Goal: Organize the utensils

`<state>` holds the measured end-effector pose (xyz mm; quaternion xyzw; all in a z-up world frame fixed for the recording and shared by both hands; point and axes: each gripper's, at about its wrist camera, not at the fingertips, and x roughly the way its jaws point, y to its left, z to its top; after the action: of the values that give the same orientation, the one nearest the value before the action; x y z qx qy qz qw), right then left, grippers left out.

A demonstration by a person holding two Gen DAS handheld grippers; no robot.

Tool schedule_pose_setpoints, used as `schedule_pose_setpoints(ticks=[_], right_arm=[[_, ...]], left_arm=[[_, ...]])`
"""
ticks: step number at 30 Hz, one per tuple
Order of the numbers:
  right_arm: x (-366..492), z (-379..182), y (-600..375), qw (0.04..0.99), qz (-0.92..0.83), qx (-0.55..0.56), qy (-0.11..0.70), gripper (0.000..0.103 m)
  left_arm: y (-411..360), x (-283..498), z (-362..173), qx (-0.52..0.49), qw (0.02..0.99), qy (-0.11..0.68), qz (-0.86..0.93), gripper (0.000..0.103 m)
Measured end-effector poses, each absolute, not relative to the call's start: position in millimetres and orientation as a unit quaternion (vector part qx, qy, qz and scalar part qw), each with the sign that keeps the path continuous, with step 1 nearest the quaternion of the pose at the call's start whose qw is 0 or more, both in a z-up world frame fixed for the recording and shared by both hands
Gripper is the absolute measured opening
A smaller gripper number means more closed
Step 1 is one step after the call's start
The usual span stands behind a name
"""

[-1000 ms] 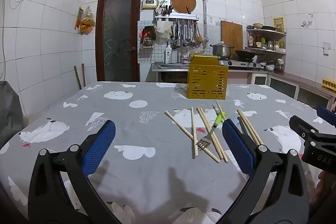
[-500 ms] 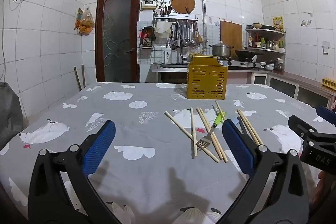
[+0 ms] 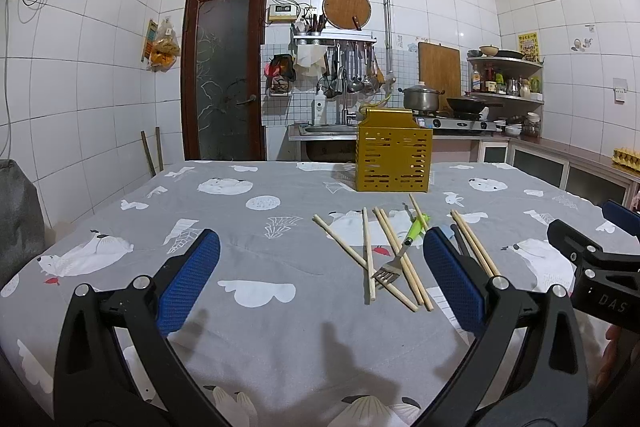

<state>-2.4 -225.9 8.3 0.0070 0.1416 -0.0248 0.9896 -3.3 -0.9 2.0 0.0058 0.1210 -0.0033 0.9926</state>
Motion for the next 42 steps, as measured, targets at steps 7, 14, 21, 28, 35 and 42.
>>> schedule_pose_setpoints(ticks=[7,14,21,28,35,42], right_arm=[[-2.8,8.5,-225.8,0.99,-0.025,0.006,0.141,0.099],[-3.1,8.2,-224.3,0.99,-0.025,0.005,0.14,0.099],[-3.1,8.1,-223.1,0.99,-0.026,0.005,0.14,0.099],[-2.6,7.9,-222.5,0.99,-0.026,0.004,0.14,0.099],[-6.0,7.9,-223.9,0.99,-0.026,0.004,0.139,0.099],[-6.1,8.0,-223.7,0.99,-0.027,0.003,0.139,0.099]], left_arm=[[-1.1,-3.3,2.2,0.006,0.993,0.12,-0.003,0.098],[-1.4,-4.2,1.8,0.006,0.993,0.12,-0.003,0.098],[-2.0,-4.6,2.2,0.006,0.993,0.12,-0.003,0.098],[-1.5,-4.4,2.2,0.006,0.993,0.119,-0.003,0.098],[-1.7,-4.5,2.1,0.006,0.993,0.119,-0.003,0.098],[-1.5,-4.5,2.3,0.005,0.993,0.119,-0.003,0.098]])
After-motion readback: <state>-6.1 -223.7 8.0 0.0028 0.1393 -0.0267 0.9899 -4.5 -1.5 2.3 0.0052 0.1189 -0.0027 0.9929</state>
